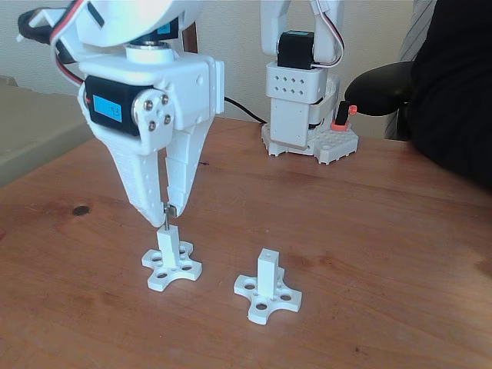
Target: Grab the screw and set it in the hole.
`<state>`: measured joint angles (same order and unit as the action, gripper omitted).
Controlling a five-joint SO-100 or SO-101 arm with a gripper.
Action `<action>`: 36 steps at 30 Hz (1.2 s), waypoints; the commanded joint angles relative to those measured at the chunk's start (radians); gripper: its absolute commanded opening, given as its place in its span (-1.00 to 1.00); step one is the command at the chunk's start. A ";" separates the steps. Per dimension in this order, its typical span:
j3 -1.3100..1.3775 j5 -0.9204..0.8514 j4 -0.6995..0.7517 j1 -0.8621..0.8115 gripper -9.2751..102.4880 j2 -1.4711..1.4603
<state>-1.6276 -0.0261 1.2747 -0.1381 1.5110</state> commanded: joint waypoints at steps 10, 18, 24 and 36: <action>0.089 -0.014 -0.015 0.006 -0.79 0.017; 0.091 -0.017 -0.021 0.003 -0.82 0.017; 0.080 -0.018 -0.046 0.003 -0.86 0.017; 0.075 -0.031 -0.081 -0.003 -0.91 0.035</action>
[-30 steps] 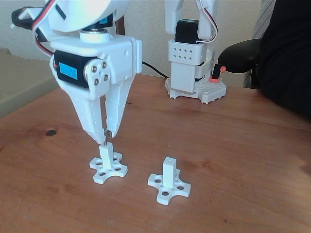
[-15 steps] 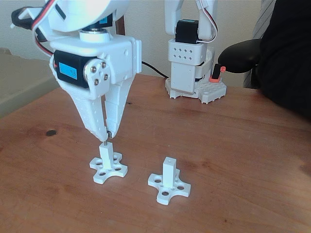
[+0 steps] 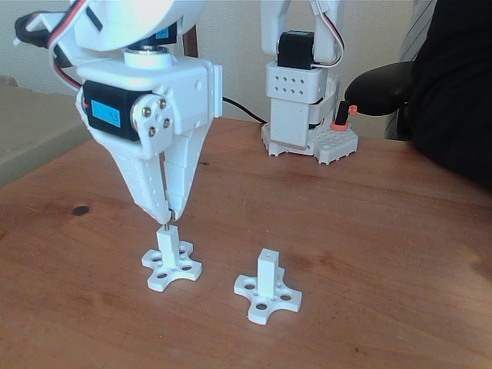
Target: Grab the screw and set it in the hole.
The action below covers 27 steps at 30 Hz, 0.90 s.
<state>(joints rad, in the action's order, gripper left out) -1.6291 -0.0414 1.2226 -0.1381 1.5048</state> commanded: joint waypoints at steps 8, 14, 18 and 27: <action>0.089 -0.035 -0.026 -0.003 -0.91 0.064; 0.097 -0.034 -0.021 -0.003 -0.91 0.083; 0.100 -0.032 -0.014 -0.003 -0.91 0.101; 0.112 -0.032 -0.009 -0.003 -0.91 0.126</action>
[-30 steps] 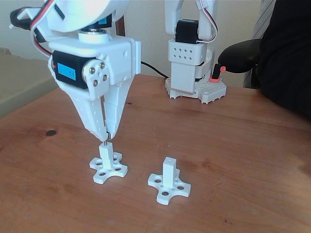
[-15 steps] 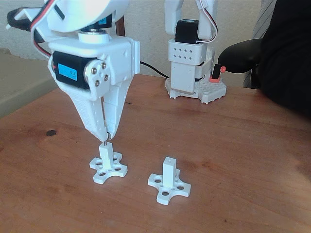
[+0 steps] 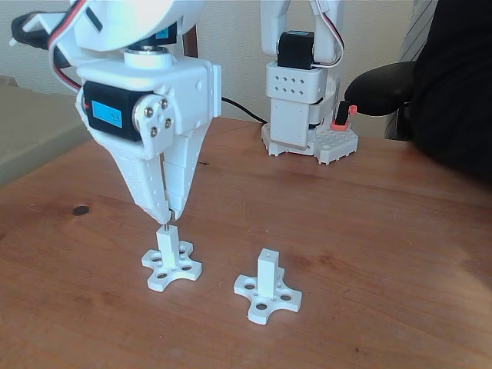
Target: Grab the screw and set it in the hole.
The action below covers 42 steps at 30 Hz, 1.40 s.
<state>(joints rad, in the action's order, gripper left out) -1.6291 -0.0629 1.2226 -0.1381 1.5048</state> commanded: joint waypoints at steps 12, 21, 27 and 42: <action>0.124 -0.009 -0.026 -0.003 -0.91 0.144; 0.130 -0.009 -0.029 -0.003 -0.91 0.155; 0.137 -0.014 -0.035 -0.003 -0.91 0.161; 0.126 -0.011 -0.023 0.049 -0.91 0.209</action>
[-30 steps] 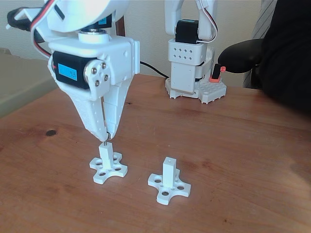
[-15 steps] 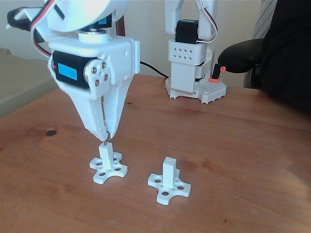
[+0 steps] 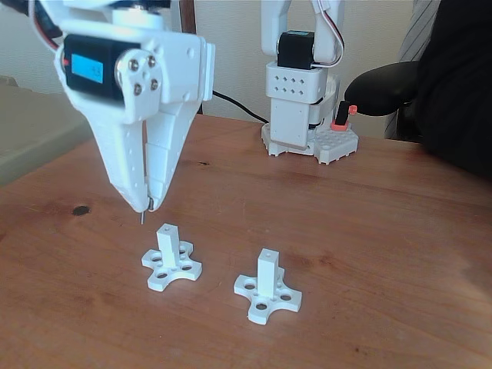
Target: Grab the screw and set it in the hole.
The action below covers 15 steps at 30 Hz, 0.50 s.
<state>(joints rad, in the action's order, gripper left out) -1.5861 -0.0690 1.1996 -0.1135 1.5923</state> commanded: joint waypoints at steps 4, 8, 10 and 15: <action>0.064 0.005 0.009 0.060 -0.91 0.143; 0.037 0.014 0.017 0.101 -0.91 0.166; 0.026 0.018 0.018 0.117 -0.91 0.173; -0.012 0.029 0.031 0.166 -0.91 0.196</action>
<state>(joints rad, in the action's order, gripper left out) -1.6045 -0.0430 1.2272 0.0153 1.6797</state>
